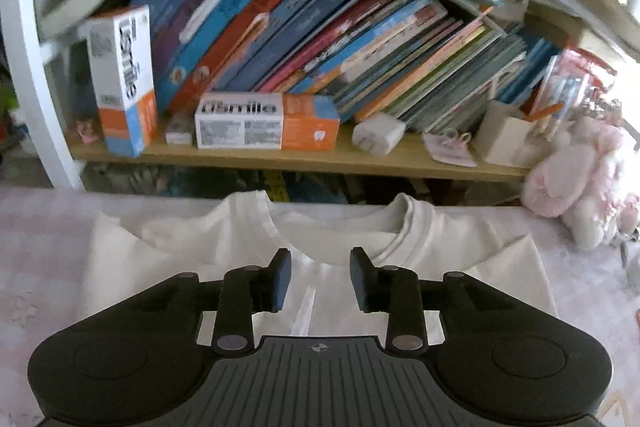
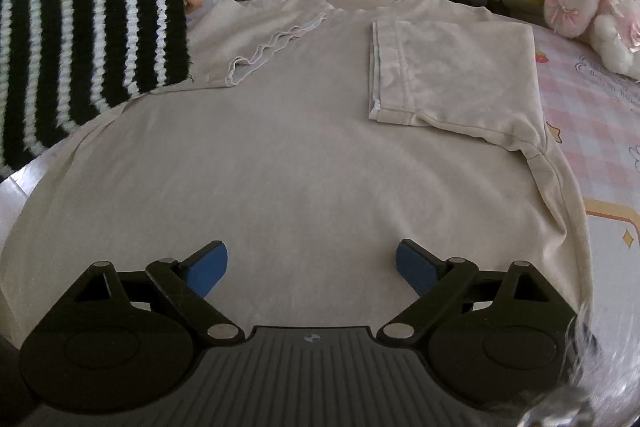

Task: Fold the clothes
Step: 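Grasp the shirt side with the left gripper and fold it over the body, then open the left gripper and lift it off the folded side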

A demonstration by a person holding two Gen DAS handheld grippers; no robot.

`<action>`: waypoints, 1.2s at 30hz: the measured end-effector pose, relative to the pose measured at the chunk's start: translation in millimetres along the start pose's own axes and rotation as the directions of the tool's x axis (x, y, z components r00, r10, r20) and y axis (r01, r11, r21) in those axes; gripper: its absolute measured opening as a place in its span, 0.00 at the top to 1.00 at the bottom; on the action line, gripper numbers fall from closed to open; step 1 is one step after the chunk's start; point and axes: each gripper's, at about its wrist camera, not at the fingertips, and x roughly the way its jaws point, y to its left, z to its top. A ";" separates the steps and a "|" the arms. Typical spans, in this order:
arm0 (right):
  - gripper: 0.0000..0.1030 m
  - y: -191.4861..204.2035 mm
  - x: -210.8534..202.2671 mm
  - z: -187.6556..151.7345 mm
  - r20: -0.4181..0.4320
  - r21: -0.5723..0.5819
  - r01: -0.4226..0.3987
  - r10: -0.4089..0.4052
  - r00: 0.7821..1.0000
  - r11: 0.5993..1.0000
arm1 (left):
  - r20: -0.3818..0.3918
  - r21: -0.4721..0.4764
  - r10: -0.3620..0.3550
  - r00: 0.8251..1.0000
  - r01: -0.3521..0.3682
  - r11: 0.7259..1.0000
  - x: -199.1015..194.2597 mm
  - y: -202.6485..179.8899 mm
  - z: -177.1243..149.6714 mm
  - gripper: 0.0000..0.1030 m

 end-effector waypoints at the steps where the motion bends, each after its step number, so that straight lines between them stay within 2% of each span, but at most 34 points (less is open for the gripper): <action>1: 0.11 -0.5 -0.4 -0.2 0.001 0.001 -0.002 0.002 1.000 1.000 | 0.018 0.015 -0.006 1.000 0.006 1.000 -10.0 1.1 -6.9 0.50; 2: 0.11 -1.1 -0.7 -0.4 0.002 0.002 -0.005 0.005 1.000 1.000 | 0.036 0.038 -0.005 0.999 0.004 0.999 -21.0 3.2 -14.9 0.45; 4: 0.10 -1.8 -0.8 -0.7 0.003 0.002 -0.009 0.009 1.000 1.000 | 0.041 0.086 0.014 0.999 -0.017 0.996 -39.4 9.8 -31.1 0.45; 9: 0.07 2.3 0.5 -1.2 -0.004 -0.029 -0.002 0.002 1.000 1.000 | -0.014 0.191 0.105 0.994 -0.101 0.976 -75.3 30.5 -82.6 0.45; 13: 0.07 6.9 3.0 -1.3 -0.011 -0.060 0.015 -0.016 1.000 0.998 | -0.034 0.213 0.188 0.982 -0.177 0.961 -96.7 40.3 -115.6 0.44; 16: 0.07 8.7 4.5 0.2 -0.016 -0.062 0.027 -0.028 0.999 0.998 | -0.031 0.190 0.227 0.973 -0.217 0.957 -109.2 42.9 -130.7 0.44; 18: 0.09 8.8 3.9 1.8 -0.013 -0.051 0.035 -0.036 0.999 0.998 | -0.025 0.176 0.243 0.970 -0.235 0.956 -115.3 42.4 -137.6 0.37; 22: 0.09 6.3 -3.4 4.1 0.013 -0.034 0.067 -0.066 0.998 0.997 | -0.005 0.181 0.259 0.966 -0.254 0.950 -124.6 39.6 -145.5 0.36; 27: 0.09 0.0 -10.6 2.3 0.027 -0.012 0.118 -0.118 0.993 0.993 | 0.027 0.175 0.262 0.965 -0.262 0.949 -133.1 42.5 -146.5 0.23; 32: 0.09 -5.7 -15.0 -2.6 0.031 0.008 0.168 -0.168 0.985 0.986 | 0.025 0.146 0.251 0.968 -0.252 0.957 -131.6 46.3 -144.3 0.23; 36: 0.08 -6.6 -17.6 -6.4 0.034 0.003 0.204 -0.204 0.978 0.979 | 0.020 0.167 0.237 0.971 -0.237 0.957 -126.9 43.8 -144.8 0.23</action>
